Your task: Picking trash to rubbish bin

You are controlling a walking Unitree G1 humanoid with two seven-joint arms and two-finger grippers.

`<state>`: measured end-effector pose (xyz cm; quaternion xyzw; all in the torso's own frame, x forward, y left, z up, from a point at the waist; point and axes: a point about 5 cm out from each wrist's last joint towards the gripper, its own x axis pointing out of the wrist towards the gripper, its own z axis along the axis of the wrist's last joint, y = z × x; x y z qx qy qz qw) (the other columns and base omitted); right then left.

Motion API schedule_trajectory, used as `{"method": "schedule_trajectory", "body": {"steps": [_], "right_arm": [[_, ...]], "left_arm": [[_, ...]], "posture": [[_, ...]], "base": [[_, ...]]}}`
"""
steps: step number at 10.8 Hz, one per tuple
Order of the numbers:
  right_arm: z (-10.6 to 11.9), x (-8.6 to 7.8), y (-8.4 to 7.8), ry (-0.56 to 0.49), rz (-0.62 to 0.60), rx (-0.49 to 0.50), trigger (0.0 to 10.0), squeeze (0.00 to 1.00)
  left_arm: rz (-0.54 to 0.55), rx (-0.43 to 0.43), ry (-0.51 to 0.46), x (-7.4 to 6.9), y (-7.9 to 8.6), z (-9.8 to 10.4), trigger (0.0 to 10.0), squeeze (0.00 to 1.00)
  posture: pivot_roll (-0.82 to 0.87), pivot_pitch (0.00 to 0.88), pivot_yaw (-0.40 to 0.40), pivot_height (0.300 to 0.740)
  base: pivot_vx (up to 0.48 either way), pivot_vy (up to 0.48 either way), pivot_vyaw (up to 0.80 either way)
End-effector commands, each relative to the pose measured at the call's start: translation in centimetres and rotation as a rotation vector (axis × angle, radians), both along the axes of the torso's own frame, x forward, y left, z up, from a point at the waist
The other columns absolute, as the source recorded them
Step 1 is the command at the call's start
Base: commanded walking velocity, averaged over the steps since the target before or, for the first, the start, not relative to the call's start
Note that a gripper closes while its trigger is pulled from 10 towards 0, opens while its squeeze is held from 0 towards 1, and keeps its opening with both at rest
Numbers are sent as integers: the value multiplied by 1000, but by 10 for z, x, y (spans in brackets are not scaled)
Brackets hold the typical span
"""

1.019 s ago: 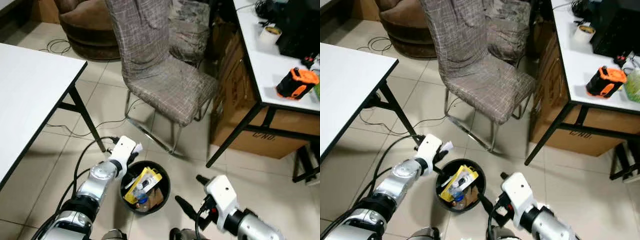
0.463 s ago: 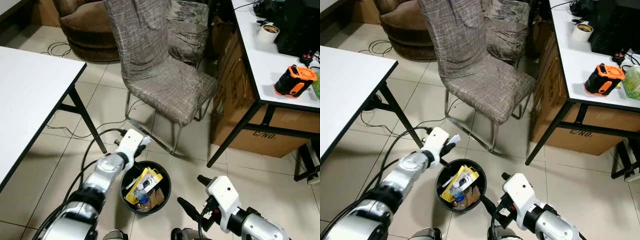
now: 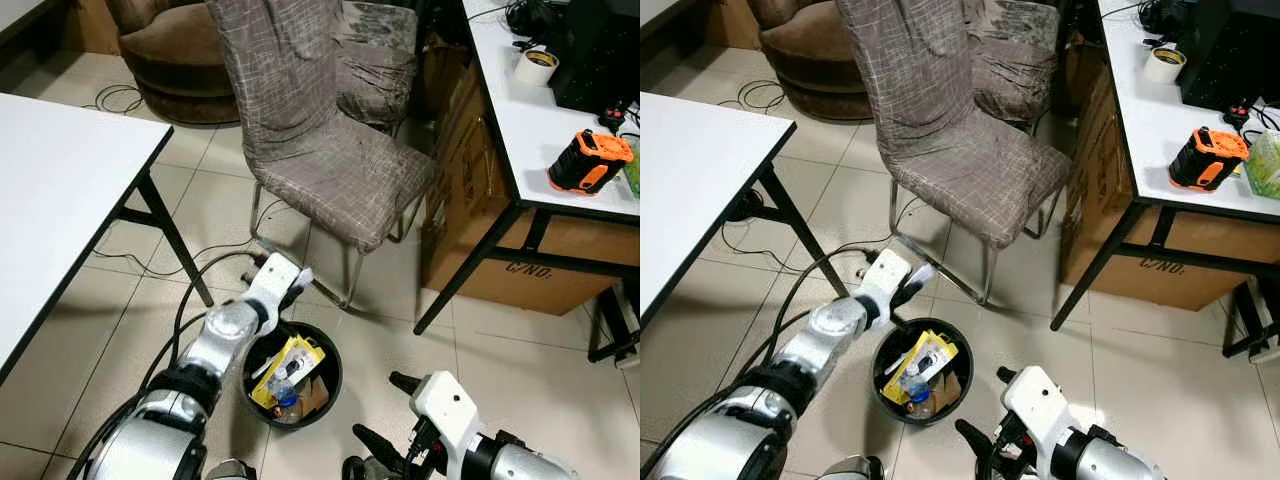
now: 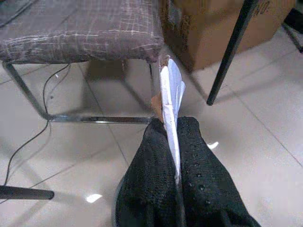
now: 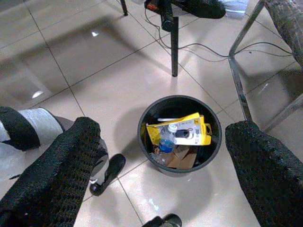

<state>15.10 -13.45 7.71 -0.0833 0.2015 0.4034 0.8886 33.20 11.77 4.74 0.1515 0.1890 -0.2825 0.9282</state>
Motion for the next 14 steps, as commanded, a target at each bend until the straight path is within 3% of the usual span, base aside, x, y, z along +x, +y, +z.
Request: {"method": "schedule_trajectory", "body": {"steps": [1,6,7,9,10,14], "right_arm": [[3,-1,-5,-5,-22,-6,10000,0],[2,-2,-5,-4,-25,-14,10000,0],[3,1,-6,-20,-30,-16,10000,0],[3,2,-5,-33,-36,-16,10000,0],[3,3,-5,-41,-39,-22,10000,0],[11,16,-11,-135,-99,-33,10000,0]], "left_arm": [[-26,11,15,-1,-4,-3,10000,0],[-64,37,8,0,-8,-1,10000,0],[-77,35,15,0,-10,-1,10000,153],[-86,34,18,-1,-10,-2,10000,161],[-96,32,21,-1,-11,-3,10000,1000],[-102,7,23,0,-14,-1,10000,1000]], "posture": [[-136,167,-20,740],[-136,162,-16,740],[-132,160,-16,740],[-132,151,-15,740],[-132,147,-17,740],[-136,145,-10,740]], "base": [[0,0,0],[0,0,0],[0,0,0],[0,0,0],[0,0,0],[0,0,0]]}}
